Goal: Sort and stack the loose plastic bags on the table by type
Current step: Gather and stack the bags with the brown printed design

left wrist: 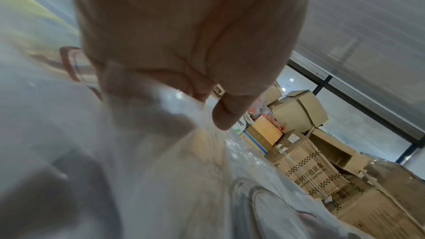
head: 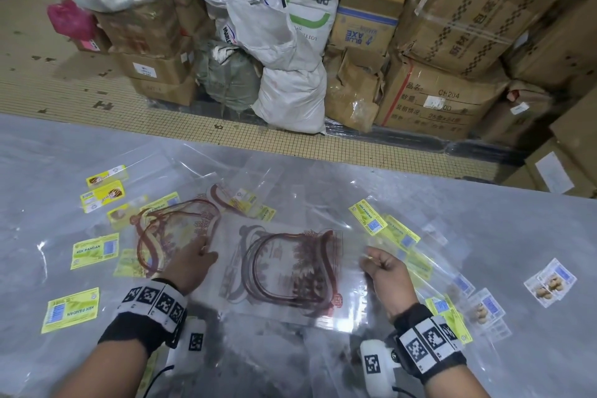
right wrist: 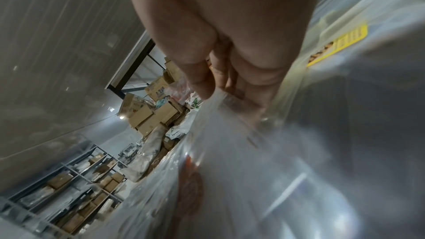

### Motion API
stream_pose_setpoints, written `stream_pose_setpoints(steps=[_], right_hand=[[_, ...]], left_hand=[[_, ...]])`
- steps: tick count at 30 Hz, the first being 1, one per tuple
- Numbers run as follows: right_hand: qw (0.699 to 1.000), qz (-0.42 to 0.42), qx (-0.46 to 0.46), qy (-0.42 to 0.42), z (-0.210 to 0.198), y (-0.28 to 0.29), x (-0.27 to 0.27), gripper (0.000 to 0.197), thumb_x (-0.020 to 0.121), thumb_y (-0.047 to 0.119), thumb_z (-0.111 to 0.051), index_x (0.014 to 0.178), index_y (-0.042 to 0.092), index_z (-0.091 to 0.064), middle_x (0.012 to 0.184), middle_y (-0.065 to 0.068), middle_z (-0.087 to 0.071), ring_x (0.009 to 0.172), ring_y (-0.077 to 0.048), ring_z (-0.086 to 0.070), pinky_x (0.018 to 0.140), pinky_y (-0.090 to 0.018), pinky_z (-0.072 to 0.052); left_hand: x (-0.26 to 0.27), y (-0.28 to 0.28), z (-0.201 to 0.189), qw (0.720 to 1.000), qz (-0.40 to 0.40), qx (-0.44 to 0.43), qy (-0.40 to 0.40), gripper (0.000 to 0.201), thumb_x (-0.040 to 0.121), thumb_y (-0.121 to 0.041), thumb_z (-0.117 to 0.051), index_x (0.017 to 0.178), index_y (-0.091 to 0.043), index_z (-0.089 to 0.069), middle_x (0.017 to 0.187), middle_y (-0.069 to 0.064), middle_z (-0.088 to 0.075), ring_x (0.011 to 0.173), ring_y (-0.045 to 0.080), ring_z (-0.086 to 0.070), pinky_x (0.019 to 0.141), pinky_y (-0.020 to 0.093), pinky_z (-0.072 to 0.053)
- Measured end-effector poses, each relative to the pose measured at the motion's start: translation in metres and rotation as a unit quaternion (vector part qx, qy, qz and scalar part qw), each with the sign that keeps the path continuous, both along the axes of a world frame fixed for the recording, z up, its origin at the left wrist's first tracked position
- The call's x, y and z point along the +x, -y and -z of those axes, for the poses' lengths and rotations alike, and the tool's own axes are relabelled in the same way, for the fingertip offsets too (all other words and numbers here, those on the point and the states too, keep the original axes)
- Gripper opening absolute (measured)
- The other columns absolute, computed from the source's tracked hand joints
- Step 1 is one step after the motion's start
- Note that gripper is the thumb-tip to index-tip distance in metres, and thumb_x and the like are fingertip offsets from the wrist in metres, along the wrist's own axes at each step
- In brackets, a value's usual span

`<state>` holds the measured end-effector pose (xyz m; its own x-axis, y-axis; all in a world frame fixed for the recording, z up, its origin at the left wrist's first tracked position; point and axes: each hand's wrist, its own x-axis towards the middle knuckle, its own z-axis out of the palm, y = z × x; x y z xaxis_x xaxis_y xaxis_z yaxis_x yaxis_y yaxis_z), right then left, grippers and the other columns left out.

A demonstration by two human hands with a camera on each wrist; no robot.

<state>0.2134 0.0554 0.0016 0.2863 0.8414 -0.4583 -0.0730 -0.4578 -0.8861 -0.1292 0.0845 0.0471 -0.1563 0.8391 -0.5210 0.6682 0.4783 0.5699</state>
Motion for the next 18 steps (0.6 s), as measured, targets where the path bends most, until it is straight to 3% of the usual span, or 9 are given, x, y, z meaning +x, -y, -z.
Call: stream_pose_setpoints(steps=[2, 5, 6, 8, 10, 12, 14, 16, 18], right_hand=[[1.000, -0.015, 0.006, 0.009, 0.000, 0.002, -0.001, 0.035, 0.093, 0.005, -0.061, 0.127, 0.012, -0.059, 0.075, 0.000, -0.064, 0.062, -0.013, -0.052, 0.061, -0.025, -0.049], [0.999, -0.026, 0.005, 0.021, 0.001, 0.003, -0.003, 0.043, 0.094, 0.002, -0.059, 0.136, 0.012, -0.052, 0.063, 0.006, -0.052, 0.053, -0.013, -0.041, 0.050, -0.022, -0.041], [0.999, -0.028, 0.004, 0.024, 0.002, 0.003, -0.004, 0.045, 0.095, 0.001, -0.057, 0.138, 0.012, -0.051, 0.064, 0.006, -0.051, 0.052, -0.013, -0.040, 0.047, -0.021, -0.040], [0.999, -0.032, 0.008, 0.025, 0.000, 0.004, -0.005, 0.045, 0.096, 0.000, -0.055, 0.139, 0.012, -0.049, 0.065, 0.004, -0.049, 0.047, -0.011, -0.038, 0.043, -0.019, -0.038], [0.999, -0.031, 0.010, 0.025, -0.002, 0.004, -0.006, 0.043, 0.096, 0.001, -0.055, 0.137, 0.012, -0.050, 0.067, 0.003, -0.049, 0.045, -0.008, -0.040, 0.044, -0.018, -0.039], [1.000, -0.017, 0.000, 0.023, 0.000, 0.004, -0.006, 0.037, 0.095, 0.003, -0.057, 0.131, 0.012, -0.054, 0.070, 0.003, -0.051, 0.047, -0.005, -0.043, 0.049, -0.018, -0.040], [1.000, -0.002, -0.011, 0.014, 0.003, 0.004, -0.006, 0.031, 0.093, 0.005, -0.061, 0.125, 0.005, -0.059, 0.077, 0.003, -0.057, 0.058, -0.007, -0.049, 0.059, -0.020, -0.041], [1.000, 0.003, -0.019, -0.004, 0.004, 0.005, -0.008, 0.030, 0.091, 0.003, -0.063, 0.121, 0.003, -0.061, 0.089, -0.004, -0.066, 0.068, -0.010, -0.054, 0.066, -0.022, -0.044], [1.000, -0.002, -0.020, -0.007, 0.002, 0.006, -0.010, 0.026, 0.090, -0.004, -0.061, 0.114, 0.007, -0.062, 0.086, -0.004, -0.065, 0.064, -0.008, -0.053, 0.061, -0.018, -0.043]], left_hand=[[0.001, -0.001, -0.001, 1.000, -0.011, -0.010, -0.002, 0.044, 0.099, -0.022, -0.051, 0.140, -0.008, -0.044, 0.138, 0.015, -0.051, 0.117, 0.027, -0.050, 0.090, 0.030, -0.035], [0.004, -0.002, 0.002, 0.999, -0.021, -0.029, -0.017, 0.055, 0.099, -0.030, -0.050, 0.148, -0.011, -0.034, 0.147, 0.015, -0.044, 0.132, 0.032, -0.043, 0.106, 0.036, -0.033], [0.006, -0.002, 0.003, 0.999, -0.019, -0.035, -0.019, 0.058, 0.099, -0.032, -0.050, 0.149, -0.011, -0.030, 0.147, 0.014, -0.044, 0.132, 0.033, -0.043, 0.106, 0.037, -0.034], [0.011, -0.001, 0.005, 0.999, -0.013, -0.039, -0.013, 0.059, 0.098, -0.032, -0.051, 0.148, -0.010, -0.028, 0.142, 0.016, -0.048, 0.127, 0.034, -0.047, 0.095, 0.035, -0.038], [0.014, 0.000, 0.007, 0.999, -0.017, -0.038, -0.006, 0.058, 0.098, -0.028, -0.052, 0.147, -0.008, -0.027, 0.138, 0.019, -0.050, 0.123, 0.035, -0.051, 0.087, 0.034, -0.038], [0.015, 0.002, 0.008, 0.999, -0.018, -0.036, -0.002, 0.057, 0.098, -0.026, -0.051, 0.146, -0.008, -0.027, 0.138, 0.020, -0.050, 0.122, 0.036, -0.051, 0.089, 0.036, -0.040], [0.014, 0.003, 0.011, 0.999, -0.011, -0.036, -0.005, 0.055, 0.098, -0.023, -0.050, 0.146, -0.007, -0.029, 0.138, 0.019, -0.050, 0.121, 0.035, -0.051, 0.090, 0.037, -0.040], [0.014, 0.004, 0.012, 0.999, -0.007, -0.034, -0.011, 0.050, 0.098, -0.019, -0.049, 0.144, -0.005, -0.033, 0.134, 0.019, -0.052, 0.110, 0.031, -0.052, 0.085, 0.035, -0.040], [0.015, 0.004, 0.013, 1.000, -0.004, -0.027, -0.012, 0.046, 0.098, -0.015, -0.047, 0.141, -0.002, -0.035, 0.131, 0.019, -0.053, 0.100, 0.026, -0.049, 0.082, 0.034, -0.039]])
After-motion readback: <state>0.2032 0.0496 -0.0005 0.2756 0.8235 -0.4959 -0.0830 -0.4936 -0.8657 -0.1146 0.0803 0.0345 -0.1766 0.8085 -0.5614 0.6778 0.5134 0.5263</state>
